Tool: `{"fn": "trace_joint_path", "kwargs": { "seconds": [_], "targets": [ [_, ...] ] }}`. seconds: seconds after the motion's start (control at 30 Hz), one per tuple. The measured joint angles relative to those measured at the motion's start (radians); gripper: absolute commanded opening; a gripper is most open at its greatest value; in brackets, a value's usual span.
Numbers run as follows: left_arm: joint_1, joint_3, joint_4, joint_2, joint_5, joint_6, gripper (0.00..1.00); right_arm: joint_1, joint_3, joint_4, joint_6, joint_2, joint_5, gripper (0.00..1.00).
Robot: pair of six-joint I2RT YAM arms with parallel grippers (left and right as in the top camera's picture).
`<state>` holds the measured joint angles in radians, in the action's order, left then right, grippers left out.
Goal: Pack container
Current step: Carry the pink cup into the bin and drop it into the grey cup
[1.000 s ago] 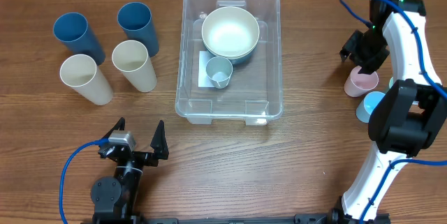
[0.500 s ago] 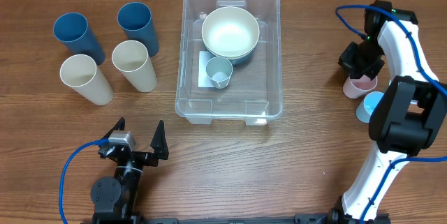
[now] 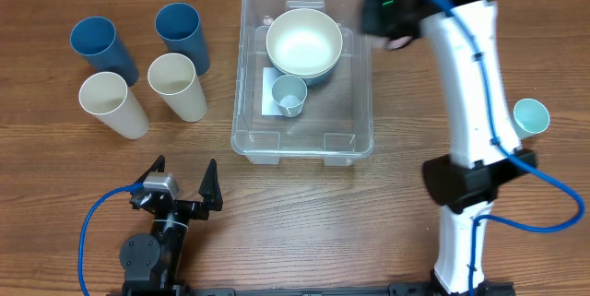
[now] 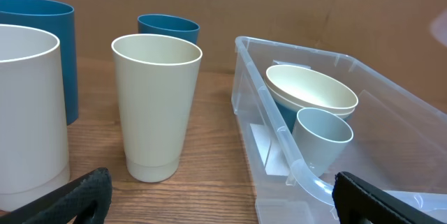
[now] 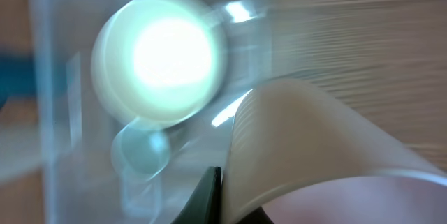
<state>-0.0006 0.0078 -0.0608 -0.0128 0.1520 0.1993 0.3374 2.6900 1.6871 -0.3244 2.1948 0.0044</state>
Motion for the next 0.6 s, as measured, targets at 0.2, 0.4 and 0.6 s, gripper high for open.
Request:
{"fn": "trace_joint_path", "kwargs": {
  "seconds": [0.2, 0.4, 0.6],
  "targets": [
    [0.0, 0.0, 0.0, 0.0, 0.0, 0.0, 1.0, 0.247, -0.005, -0.013, 0.008, 0.0, 0.036, 0.04],
    [0.0, 0.0, 0.0, 0.0, 0.0, 0.0, 1.0, 0.322, -0.167, -0.128, 0.01, 0.0, 0.053, 0.04],
    [0.0, 0.0, 0.0, 0.0, 0.0, 0.0, 1.0, 0.327, -0.369, -0.249, 0.011, 0.0, 0.043, 0.04]
  ]
}}
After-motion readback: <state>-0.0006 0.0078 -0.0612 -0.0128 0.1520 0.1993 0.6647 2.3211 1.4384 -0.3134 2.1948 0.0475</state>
